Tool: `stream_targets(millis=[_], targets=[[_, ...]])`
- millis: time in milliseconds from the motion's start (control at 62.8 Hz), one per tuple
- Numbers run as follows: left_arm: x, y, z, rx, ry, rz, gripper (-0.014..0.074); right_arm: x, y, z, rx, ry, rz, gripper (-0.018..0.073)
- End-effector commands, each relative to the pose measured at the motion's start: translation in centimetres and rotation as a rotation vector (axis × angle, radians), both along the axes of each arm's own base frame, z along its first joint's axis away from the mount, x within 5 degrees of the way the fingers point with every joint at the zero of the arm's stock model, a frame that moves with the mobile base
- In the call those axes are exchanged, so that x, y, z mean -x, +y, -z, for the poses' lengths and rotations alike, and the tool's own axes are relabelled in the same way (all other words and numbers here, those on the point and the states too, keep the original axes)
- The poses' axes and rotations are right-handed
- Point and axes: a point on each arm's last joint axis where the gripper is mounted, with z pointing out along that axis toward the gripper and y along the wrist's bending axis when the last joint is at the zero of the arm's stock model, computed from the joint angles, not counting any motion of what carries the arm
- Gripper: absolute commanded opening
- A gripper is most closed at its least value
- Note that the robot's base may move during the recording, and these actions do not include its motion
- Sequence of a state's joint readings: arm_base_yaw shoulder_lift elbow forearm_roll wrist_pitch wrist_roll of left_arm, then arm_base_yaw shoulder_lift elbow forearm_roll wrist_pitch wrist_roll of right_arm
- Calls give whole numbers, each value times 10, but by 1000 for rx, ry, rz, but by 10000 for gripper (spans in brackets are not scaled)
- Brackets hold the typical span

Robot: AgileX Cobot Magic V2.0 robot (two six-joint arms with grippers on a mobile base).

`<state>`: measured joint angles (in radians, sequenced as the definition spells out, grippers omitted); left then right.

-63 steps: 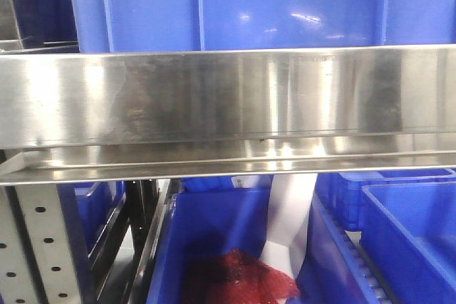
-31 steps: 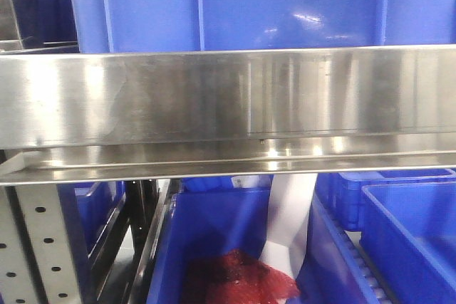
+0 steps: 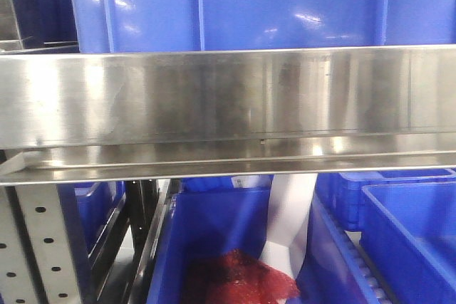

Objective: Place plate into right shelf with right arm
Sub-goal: 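Open the right gripper to release the plate into the bin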

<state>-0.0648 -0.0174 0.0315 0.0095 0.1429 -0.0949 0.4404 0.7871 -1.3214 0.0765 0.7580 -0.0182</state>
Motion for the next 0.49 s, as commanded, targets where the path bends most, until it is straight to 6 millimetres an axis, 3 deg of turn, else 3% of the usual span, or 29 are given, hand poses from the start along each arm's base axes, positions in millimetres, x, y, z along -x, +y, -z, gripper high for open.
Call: stream_targets(millis=[0,239,477], targets=[[0,0,-4,13,-77,7,-47,2,-4,-17,-38,-121,23,55],[0,0,-4,13,-77,7,-47,-7,-14,-9,134,-224,153,55],[0,0,-4,13,-77,7,-47,-14,-37,29,82,-270,381,55]])
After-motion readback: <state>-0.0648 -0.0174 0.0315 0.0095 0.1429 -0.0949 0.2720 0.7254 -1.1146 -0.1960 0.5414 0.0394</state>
